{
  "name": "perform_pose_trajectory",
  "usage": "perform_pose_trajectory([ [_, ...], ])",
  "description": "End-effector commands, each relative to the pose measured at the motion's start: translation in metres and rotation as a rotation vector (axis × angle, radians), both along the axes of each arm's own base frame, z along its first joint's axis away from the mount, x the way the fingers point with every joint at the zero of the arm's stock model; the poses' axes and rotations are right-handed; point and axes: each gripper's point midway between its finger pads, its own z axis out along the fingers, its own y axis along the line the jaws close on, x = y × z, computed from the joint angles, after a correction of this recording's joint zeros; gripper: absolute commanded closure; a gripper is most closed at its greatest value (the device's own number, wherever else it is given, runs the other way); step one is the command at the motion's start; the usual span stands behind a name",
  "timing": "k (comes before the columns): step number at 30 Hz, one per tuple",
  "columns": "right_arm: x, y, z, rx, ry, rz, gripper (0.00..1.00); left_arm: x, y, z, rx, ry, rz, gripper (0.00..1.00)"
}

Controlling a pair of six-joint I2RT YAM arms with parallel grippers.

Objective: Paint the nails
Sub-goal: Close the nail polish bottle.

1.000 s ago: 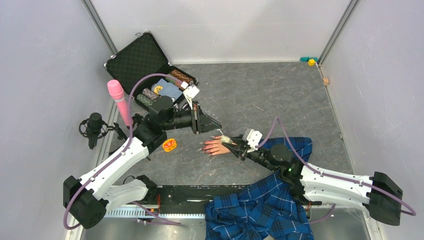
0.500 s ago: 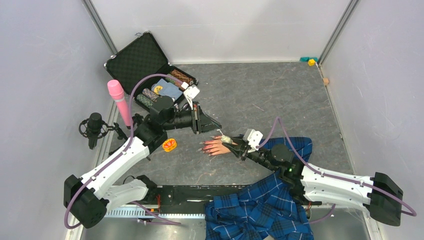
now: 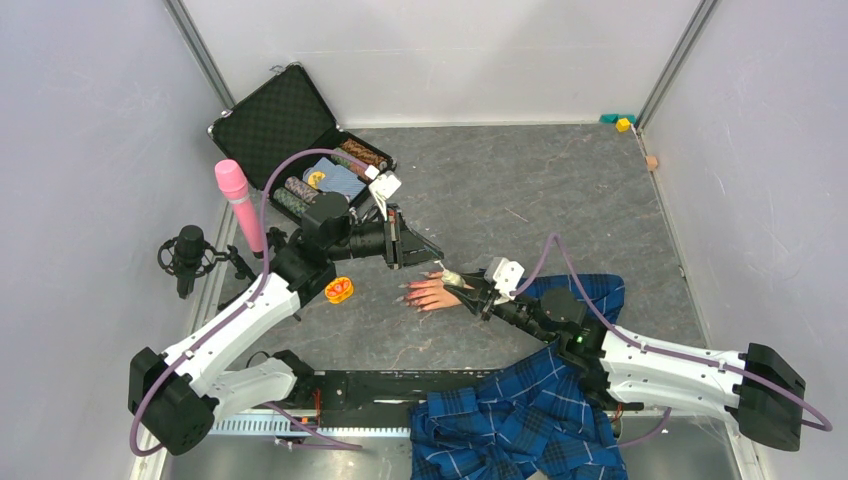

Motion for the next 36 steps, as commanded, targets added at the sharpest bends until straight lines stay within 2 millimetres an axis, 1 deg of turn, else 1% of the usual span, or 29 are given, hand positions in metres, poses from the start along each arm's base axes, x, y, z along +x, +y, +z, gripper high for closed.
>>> perform_pose_trajectory([
  [1,0.004,0.002,0.036,0.073,-0.051,-0.018,1.0,-0.0007,-0.0009,0.007,-0.025,-0.059,-0.027,0.98],
  [7,0.0043,0.0014,0.039,0.081,-0.054,-0.022,1.0,-0.0006,-0.0016,0.0058,-0.025,-0.056,-0.03,0.98],
  [19,0.0071,0.0013,0.0375,0.076,-0.047,-0.036,1.0,-0.0002,-0.0022,0.002,-0.019,-0.045,-0.032,0.98],
  [36,0.0095,0.0079,0.0398,0.066,-0.037,-0.032,1.0,0.0018,-0.0029,-0.0023,-0.013,-0.036,-0.027,0.98],
])
